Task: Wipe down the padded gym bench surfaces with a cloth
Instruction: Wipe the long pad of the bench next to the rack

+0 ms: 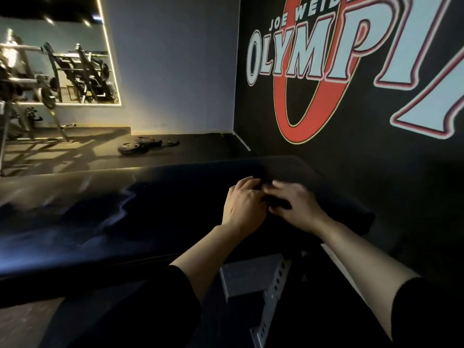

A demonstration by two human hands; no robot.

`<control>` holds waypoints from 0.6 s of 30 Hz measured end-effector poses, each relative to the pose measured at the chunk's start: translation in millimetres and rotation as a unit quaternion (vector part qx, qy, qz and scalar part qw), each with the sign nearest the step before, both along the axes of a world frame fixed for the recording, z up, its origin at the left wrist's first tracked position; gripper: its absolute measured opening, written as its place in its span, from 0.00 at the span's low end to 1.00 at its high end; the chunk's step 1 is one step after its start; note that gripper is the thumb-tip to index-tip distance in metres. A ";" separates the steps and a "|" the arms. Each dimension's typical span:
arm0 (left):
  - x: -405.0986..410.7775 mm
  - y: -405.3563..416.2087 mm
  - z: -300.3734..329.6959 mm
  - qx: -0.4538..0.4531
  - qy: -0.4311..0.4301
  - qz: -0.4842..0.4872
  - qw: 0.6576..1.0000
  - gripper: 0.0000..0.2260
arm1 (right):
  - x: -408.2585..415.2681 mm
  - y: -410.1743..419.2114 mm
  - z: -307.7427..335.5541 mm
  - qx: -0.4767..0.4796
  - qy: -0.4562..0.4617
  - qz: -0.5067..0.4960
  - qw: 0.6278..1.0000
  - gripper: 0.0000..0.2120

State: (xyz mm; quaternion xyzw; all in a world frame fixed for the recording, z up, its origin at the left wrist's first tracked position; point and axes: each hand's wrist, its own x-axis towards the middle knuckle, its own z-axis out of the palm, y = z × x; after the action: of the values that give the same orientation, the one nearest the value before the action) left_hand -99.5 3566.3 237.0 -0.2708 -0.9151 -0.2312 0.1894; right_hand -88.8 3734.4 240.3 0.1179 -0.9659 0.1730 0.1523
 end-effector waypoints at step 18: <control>94.9 -19.6 -60.2 0.075 0.079 0.332 0.937 0.18 | -23.4 14.7 -8.7 0.020 -0.047 0.258 0.965 0.21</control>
State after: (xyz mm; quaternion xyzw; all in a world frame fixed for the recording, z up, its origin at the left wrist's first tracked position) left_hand -4.6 3546.8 176.8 0.0460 -0.9151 -0.2007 0.3467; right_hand -112.2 3749.1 231.6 0.3582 -0.9119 0.1927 0.0541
